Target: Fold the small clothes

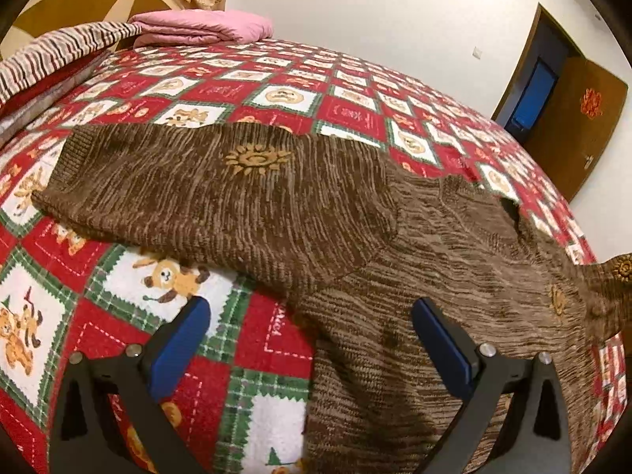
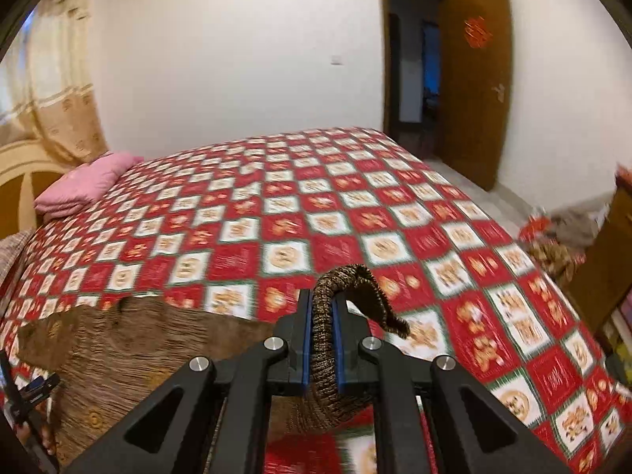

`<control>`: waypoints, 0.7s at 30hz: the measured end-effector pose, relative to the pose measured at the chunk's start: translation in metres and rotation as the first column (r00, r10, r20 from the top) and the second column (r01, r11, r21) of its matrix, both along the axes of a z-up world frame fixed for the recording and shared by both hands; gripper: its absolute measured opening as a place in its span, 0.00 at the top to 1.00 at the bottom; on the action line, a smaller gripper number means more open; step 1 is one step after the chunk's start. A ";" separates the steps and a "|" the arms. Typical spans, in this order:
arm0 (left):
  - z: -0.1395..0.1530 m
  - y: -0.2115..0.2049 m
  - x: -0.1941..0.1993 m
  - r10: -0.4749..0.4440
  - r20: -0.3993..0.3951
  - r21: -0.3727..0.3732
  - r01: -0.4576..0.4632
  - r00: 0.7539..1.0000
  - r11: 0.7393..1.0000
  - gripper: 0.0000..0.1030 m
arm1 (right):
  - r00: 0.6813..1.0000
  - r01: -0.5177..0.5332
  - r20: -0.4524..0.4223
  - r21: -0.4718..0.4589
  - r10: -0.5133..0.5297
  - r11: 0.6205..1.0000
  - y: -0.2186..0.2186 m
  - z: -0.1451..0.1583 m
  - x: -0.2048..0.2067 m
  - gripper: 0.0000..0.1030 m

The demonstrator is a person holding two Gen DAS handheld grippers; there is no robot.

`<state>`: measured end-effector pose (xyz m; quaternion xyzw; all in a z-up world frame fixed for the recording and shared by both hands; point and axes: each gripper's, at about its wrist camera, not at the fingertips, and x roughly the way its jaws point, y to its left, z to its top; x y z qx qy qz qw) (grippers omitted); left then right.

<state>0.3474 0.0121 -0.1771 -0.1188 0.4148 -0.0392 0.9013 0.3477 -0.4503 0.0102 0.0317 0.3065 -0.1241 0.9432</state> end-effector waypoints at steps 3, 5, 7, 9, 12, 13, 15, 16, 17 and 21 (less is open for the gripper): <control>0.000 0.001 0.000 -0.002 0.006 -0.010 0.002 1.000 1.000 0.00 | 0.998 -0.056 0.000 -0.023 0.056 0.998 0.036 0.008 0.011 0.92; 0.000 0.002 -0.001 -0.003 0.009 -0.015 0.003 1.000 1.000 0.00 | 0.995 -0.098 -0.005 -0.038 0.098 0.994 0.061 0.010 0.019 0.92; 0.000 0.002 0.000 -0.004 0.011 -0.020 0.004 1.000 1.000 0.00 | 0.989 -0.149 -0.014 -0.050 0.148 0.988 0.091 0.009 0.028 0.92; -0.001 0.003 -0.001 -0.004 0.014 -0.025 0.005 1.000 1.000 0.00 | 0.980 -0.199 -0.028 -0.052 0.198 0.979 0.119 0.003 0.038 0.92; -0.001 0.004 -0.002 -0.006 0.016 -0.032 0.006 1.000 0.999 0.00 | 0.960 -0.278 -0.052 -0.033 0.276 0.960 0.165 -0.017 0.055 0.92; -0.001 0.004 -0.001 -0.006 0.015 -0.033 0.007 1.000 0.999 0.00 | 0.947 -0.315 -0.069 -0.003 0.314 0.949 0.182 -0.029 0.062 0.92; -0.002 0.003 -0.001 -0.007 0.013 -0.032 0.007 1.000 0.999 0.00 | 0.913 -0.382 -0.107 0.114 0.394 0.917 0.207 -0.060 0.080 0.88; -0.002 0.003 -0.001 -0.007 0.013 -0.032 0.007 1.000 0.999 0.00 | 0.899 -0.393 -0.131 0.175 0.417 0.903 0.216 -0.077 0.088 0.82; -0.002 0.003 -0.001 -0.006 0.013 -0.033 0.007 1.000 0.999 0.00 | 0.883 -0.394 -0.166 0.249 0.440 0.885 0.225 -0.097 0.096 0.59; -0.003 0.004 -0.002 -0.006 0.016 -0.038 0.007 1.000 0.999 0.00 | 0.853 -0.385 -0.191 0.396 0.485 0.834 0.230 -0.145 0.089 0.39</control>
